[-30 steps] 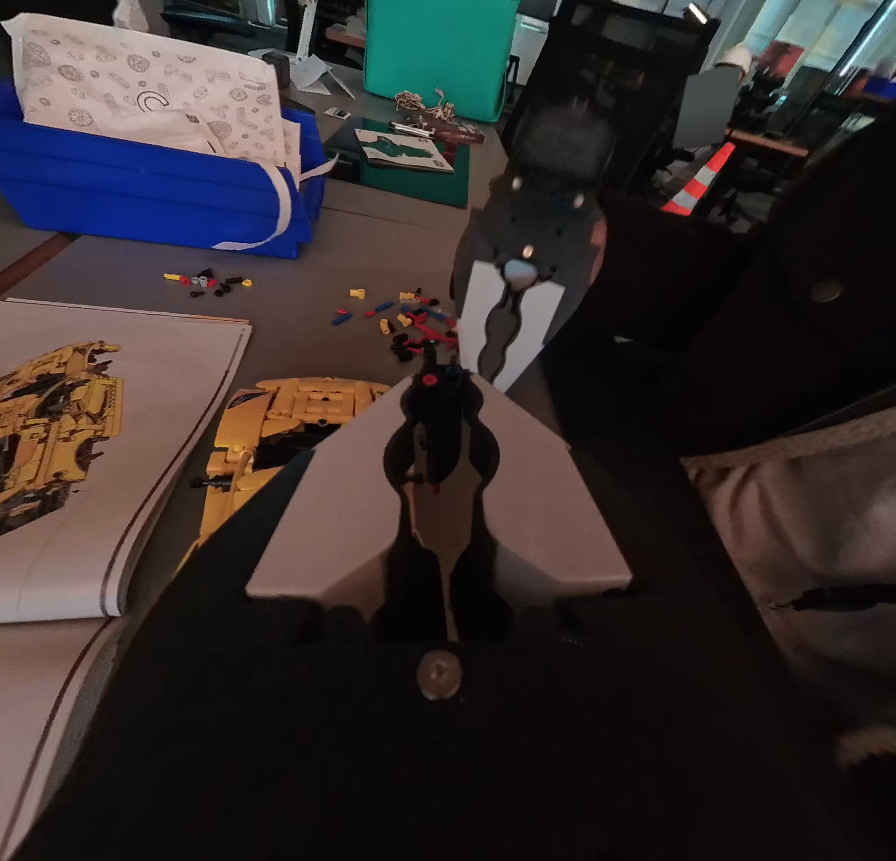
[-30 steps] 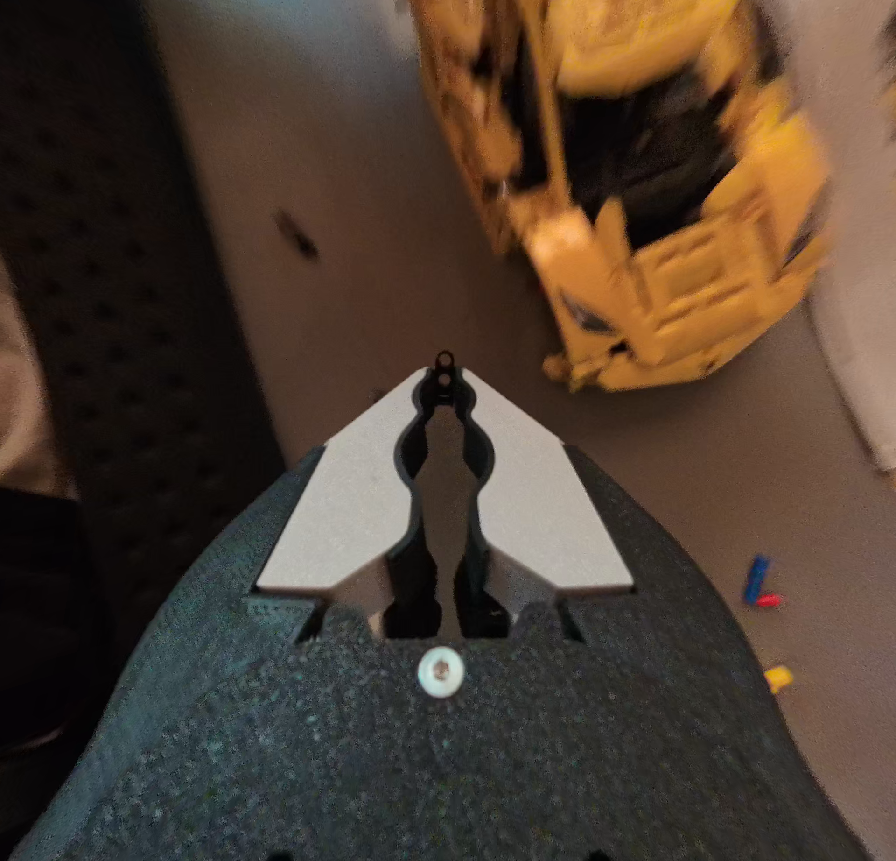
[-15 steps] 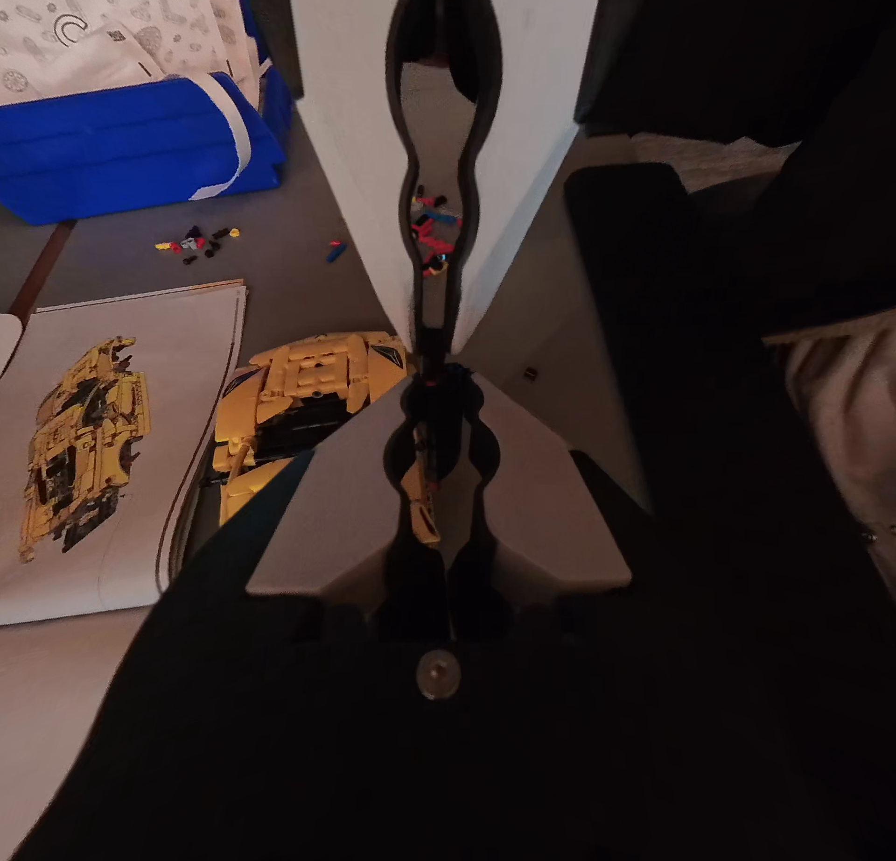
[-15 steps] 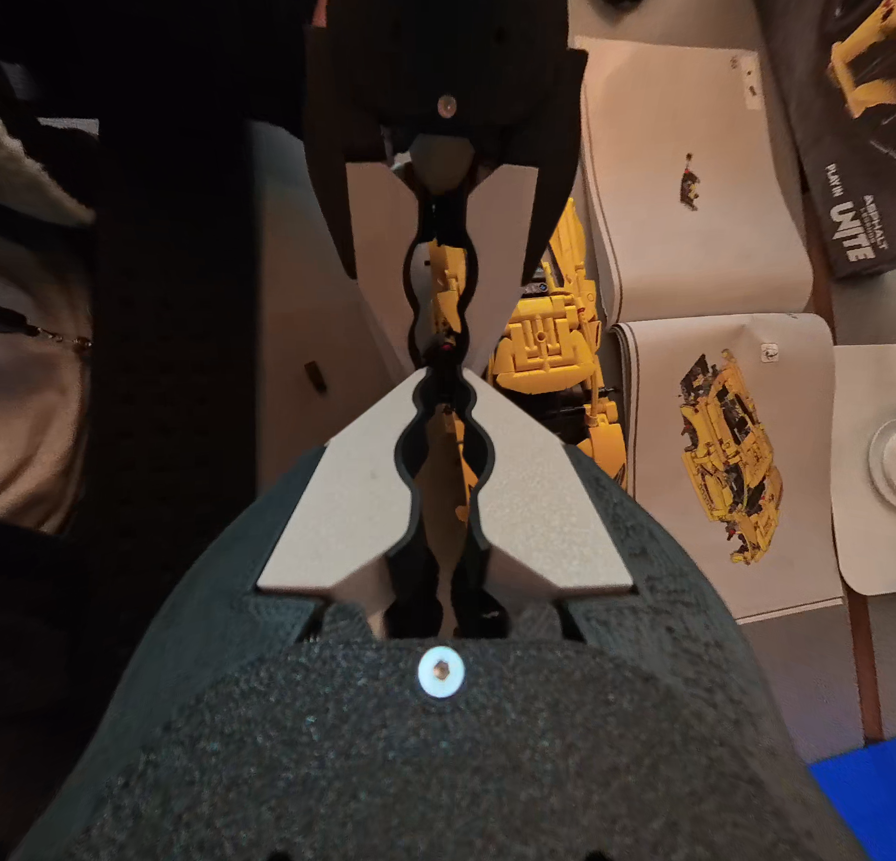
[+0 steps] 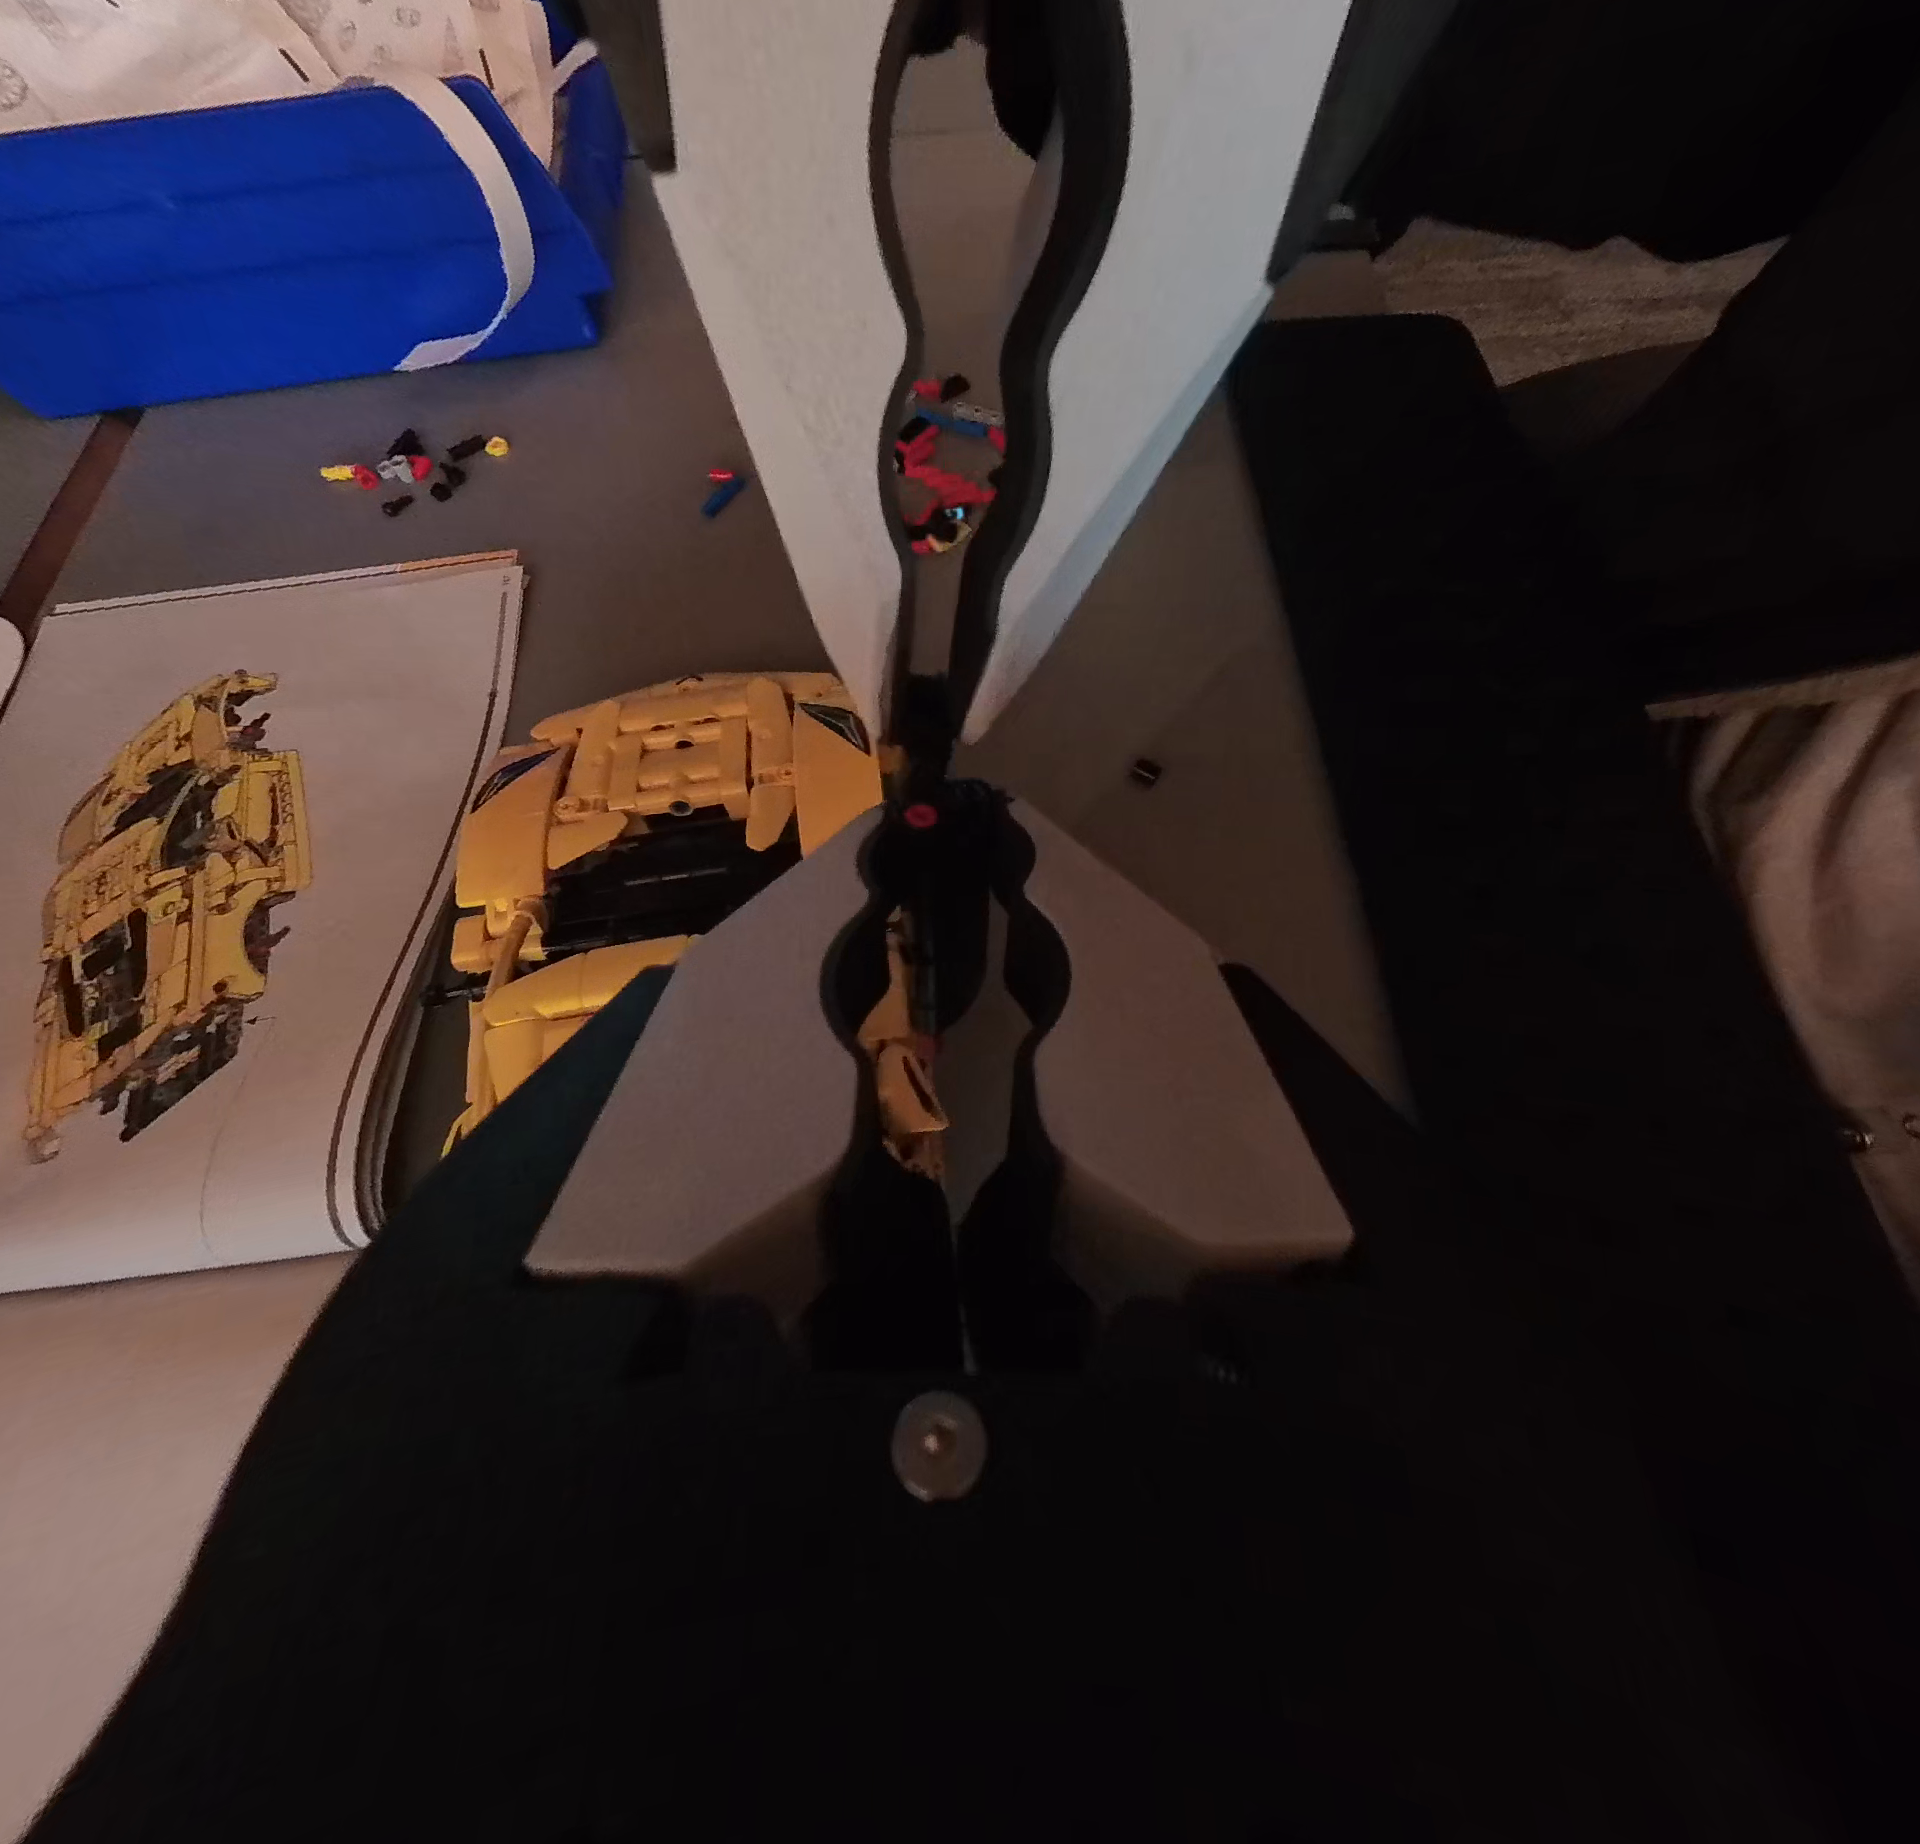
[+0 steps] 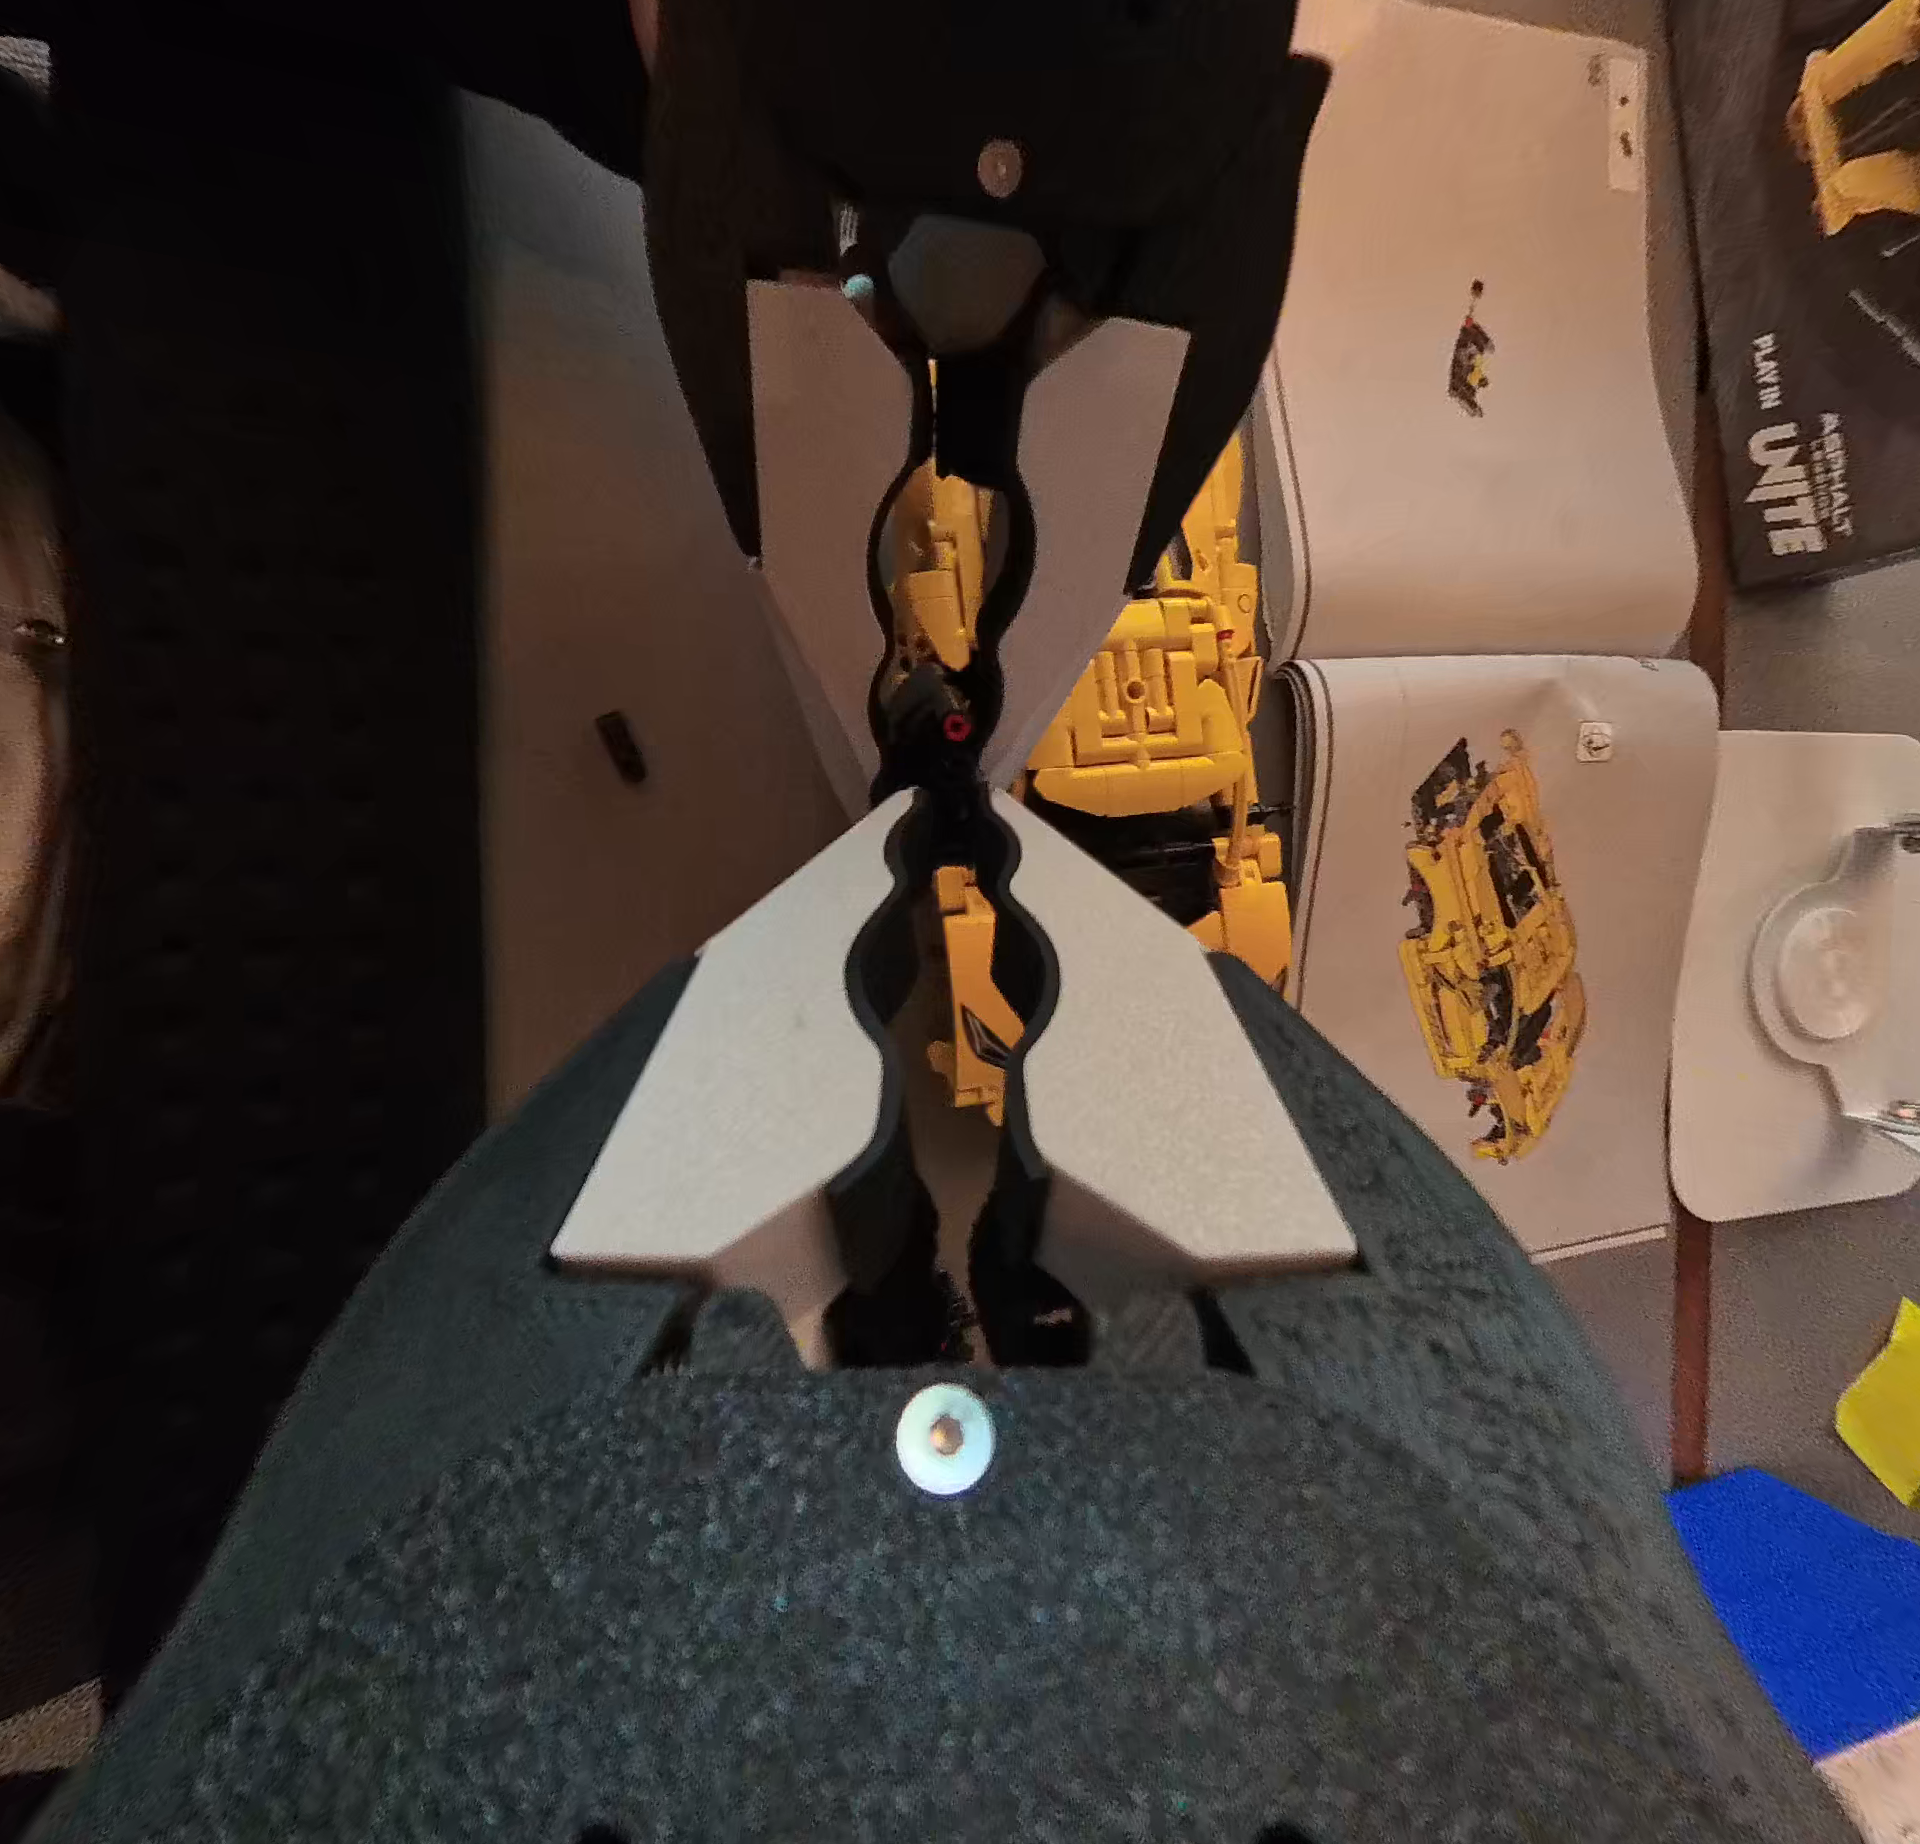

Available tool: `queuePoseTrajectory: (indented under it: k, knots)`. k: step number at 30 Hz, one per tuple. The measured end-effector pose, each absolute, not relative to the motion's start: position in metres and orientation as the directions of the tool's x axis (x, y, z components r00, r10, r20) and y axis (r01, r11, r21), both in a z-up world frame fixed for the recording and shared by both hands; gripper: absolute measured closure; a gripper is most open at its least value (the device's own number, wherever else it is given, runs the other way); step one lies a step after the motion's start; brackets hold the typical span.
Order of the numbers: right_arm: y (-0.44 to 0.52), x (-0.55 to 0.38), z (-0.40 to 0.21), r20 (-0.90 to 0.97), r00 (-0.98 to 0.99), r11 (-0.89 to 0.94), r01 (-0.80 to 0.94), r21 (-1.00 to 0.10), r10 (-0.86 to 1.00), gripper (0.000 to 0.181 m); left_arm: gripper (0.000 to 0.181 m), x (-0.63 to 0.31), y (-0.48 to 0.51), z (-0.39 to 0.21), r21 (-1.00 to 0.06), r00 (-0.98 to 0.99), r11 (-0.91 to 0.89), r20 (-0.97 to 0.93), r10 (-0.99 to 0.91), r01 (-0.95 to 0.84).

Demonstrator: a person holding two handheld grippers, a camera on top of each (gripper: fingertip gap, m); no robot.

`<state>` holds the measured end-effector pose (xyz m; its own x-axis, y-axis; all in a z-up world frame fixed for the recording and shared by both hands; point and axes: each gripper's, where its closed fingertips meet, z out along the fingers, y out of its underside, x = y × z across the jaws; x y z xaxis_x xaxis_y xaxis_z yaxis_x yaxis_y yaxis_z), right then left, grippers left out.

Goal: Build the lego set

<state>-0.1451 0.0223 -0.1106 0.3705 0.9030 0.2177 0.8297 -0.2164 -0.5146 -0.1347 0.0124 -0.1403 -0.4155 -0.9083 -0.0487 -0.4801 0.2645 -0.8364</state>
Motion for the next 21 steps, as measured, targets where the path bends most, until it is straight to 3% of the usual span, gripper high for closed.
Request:
queuePoseTrajectory:
  k: [11, 18, 21]
  knots:
    - [0.023, -0.142, -0.120, 0.150, 0.382, -0.283, 0.849, -0.447, 0.912, 0.175, 0.166, -0.131, 0.017, -0.148, -0.788, -0.386, 0.349, -0.154, -0.910, -0.507]
    - [0.026, -0.140, -0.121, 0.149, 0.397, -0.296, 0.843, -0.449, 0.906, 0.175, 0.167, -0.128, 0.018, -0.148, -0.791, -0.364, 0.329, -0.146, -0.920, -0.515]
    - [0.022, -0.140, -0.122, 0.067, 0.411, -0.329, 0.808, -0.489, 0.909, 0.175, 0.167, -0.127, 0.013, -0.149, -0.805, -0.378, 0.299, -0.101, -0.920, -0.512]
